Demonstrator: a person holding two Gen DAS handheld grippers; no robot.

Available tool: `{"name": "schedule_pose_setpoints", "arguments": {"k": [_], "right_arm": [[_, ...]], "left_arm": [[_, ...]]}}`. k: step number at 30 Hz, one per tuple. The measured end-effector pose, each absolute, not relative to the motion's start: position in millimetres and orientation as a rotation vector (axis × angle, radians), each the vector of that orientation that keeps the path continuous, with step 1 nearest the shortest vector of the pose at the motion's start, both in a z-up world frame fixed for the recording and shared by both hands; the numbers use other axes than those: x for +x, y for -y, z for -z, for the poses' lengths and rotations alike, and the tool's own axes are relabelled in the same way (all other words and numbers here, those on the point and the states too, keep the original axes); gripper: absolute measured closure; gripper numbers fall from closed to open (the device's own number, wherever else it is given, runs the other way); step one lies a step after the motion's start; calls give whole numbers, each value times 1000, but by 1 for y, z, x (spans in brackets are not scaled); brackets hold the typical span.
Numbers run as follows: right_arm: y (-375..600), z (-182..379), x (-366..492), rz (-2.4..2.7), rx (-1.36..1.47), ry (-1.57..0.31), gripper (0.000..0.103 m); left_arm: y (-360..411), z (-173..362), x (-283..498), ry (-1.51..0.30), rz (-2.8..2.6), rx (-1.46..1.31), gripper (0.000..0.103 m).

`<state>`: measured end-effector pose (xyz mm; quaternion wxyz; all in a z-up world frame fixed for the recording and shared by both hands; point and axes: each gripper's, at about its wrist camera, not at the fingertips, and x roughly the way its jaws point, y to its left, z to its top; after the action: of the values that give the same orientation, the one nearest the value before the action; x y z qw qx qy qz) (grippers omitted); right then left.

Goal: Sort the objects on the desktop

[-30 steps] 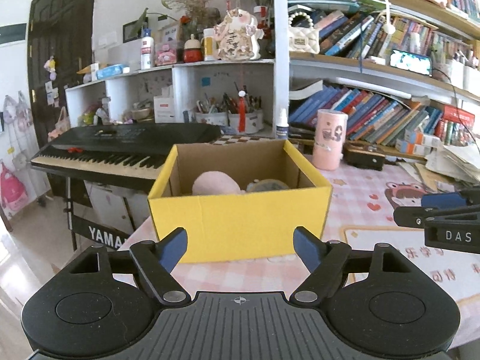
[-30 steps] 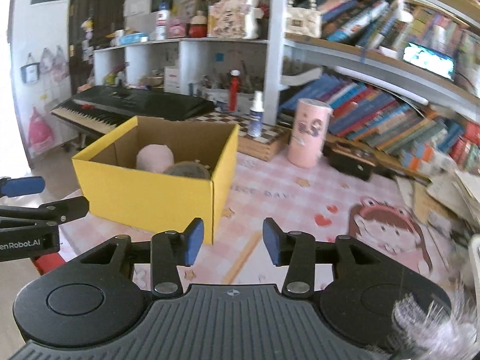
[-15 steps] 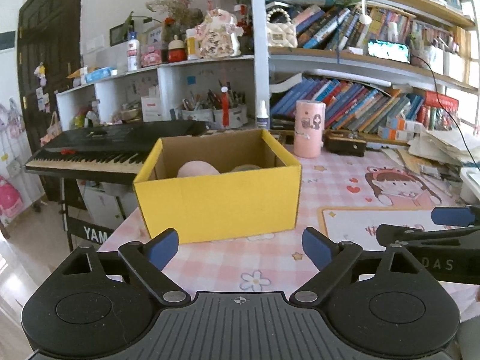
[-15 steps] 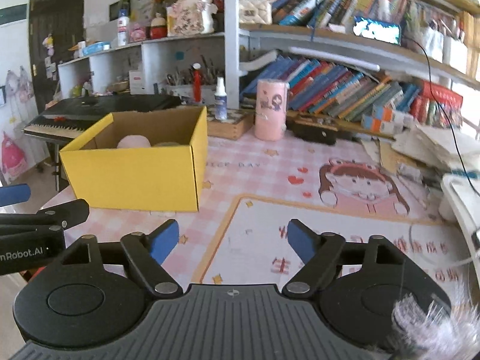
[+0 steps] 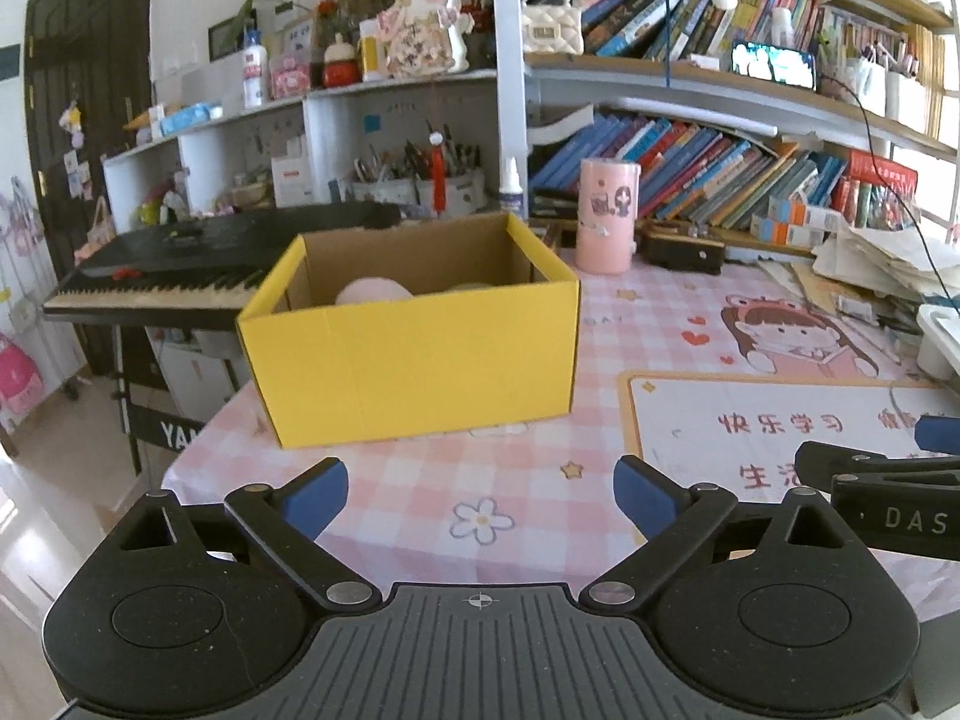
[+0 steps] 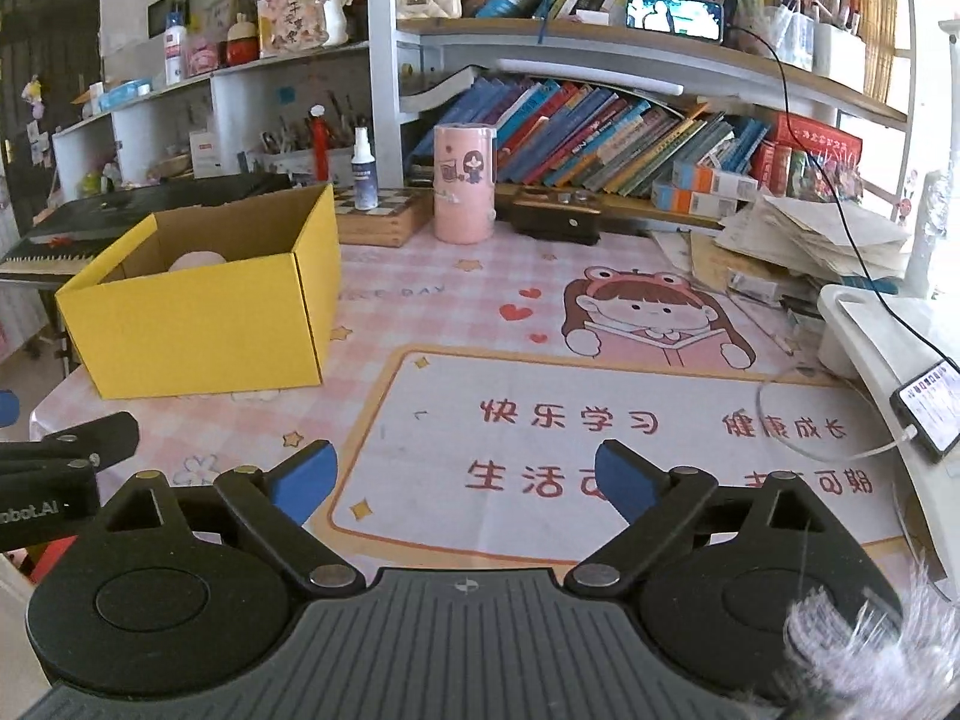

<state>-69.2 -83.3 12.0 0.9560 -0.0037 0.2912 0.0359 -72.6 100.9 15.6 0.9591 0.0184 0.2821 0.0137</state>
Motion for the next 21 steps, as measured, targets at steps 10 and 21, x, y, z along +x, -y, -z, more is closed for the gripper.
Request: {"name": "schedule_pose_setpoints", "arguments": {"k": [10, 21], "right_arm": [[87, -11, -71, -79, -8, -610, 10], [88, -10, -70, -88, -7, -625, 10]], "left_arm": [[-91, -14, -70, -592, -16, 54, 5], [-89, -13, -70, -603, -3, 32, 5]]}}
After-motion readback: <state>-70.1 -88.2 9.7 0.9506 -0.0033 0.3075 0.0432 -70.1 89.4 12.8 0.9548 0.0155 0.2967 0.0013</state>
